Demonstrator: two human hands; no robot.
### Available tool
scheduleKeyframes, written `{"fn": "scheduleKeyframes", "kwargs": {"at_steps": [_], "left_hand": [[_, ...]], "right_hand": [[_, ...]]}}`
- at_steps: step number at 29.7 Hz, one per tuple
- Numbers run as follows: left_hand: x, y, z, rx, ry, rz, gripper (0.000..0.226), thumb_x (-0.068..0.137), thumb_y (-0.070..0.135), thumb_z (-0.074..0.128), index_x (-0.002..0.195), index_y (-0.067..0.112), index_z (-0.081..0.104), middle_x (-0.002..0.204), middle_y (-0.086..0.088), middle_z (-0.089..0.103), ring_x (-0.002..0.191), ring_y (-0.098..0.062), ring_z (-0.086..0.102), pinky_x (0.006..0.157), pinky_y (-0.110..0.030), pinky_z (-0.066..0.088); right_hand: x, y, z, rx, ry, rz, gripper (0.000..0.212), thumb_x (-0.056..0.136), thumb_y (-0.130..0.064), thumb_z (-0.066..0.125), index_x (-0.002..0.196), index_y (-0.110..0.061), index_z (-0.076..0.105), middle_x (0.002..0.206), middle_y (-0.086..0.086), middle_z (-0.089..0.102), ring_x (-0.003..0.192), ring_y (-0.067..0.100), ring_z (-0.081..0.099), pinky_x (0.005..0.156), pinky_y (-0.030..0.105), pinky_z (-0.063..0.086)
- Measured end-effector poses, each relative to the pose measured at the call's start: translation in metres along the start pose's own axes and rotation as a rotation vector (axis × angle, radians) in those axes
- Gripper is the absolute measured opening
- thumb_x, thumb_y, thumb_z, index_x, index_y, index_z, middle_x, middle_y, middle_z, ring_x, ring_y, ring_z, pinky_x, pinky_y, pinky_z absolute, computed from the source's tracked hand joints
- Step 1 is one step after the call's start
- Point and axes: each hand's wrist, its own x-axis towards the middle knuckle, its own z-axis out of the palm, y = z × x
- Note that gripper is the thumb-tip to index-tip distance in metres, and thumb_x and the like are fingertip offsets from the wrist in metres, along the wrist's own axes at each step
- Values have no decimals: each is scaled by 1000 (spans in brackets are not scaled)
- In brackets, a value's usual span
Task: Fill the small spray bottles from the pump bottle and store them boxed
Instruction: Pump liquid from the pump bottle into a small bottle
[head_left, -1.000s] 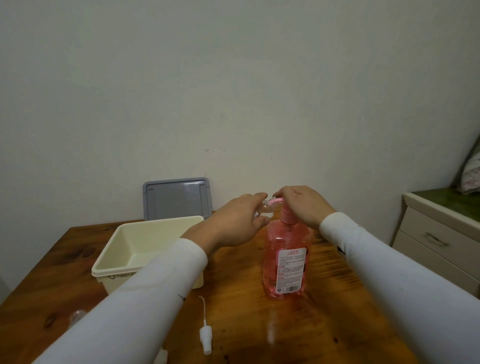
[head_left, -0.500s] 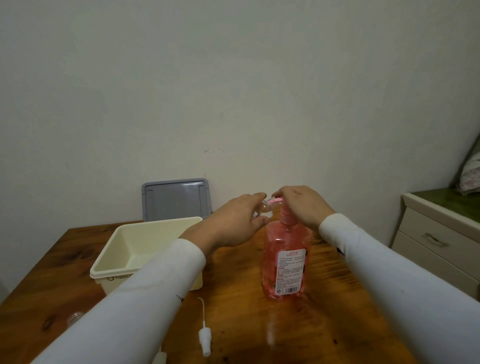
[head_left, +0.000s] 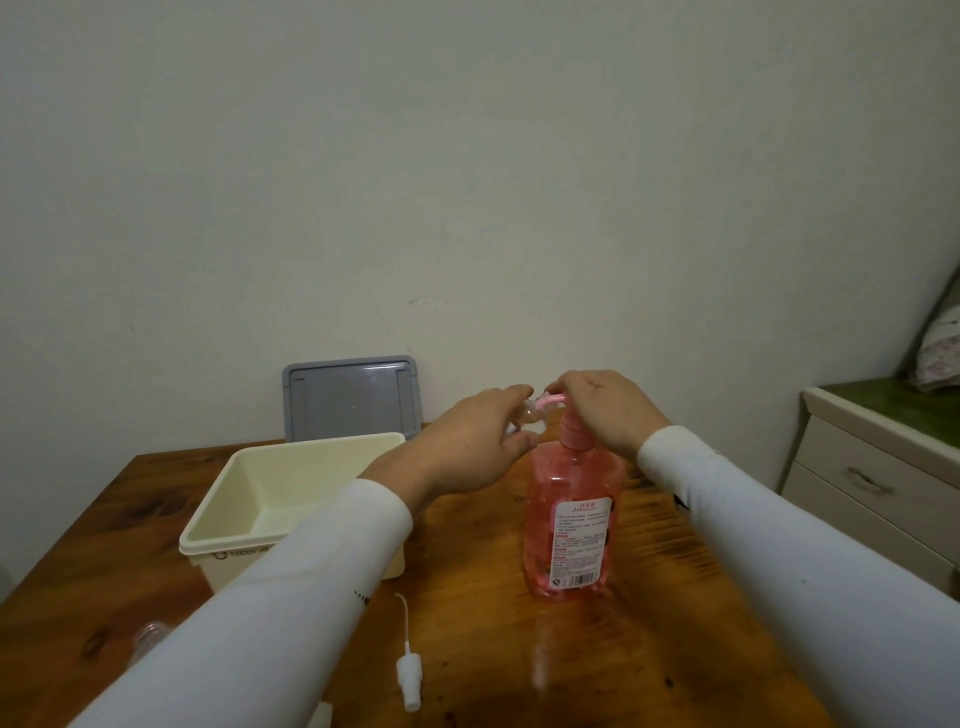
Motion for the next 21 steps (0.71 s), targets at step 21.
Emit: {"fn": "scheduleKeyframes", "kwargs": {"at_steps": [21], "left_hand": [[1,-2,0,-1,16,17,57,98,36,50,149,24,28,145,-2,44,126,-21,47,101,-32,38]], "right_hand": [[0,0,1,24,14,1,42,98,-23,28,114,-12,66,117,11,64,108,26,55,95,39,44]]}}
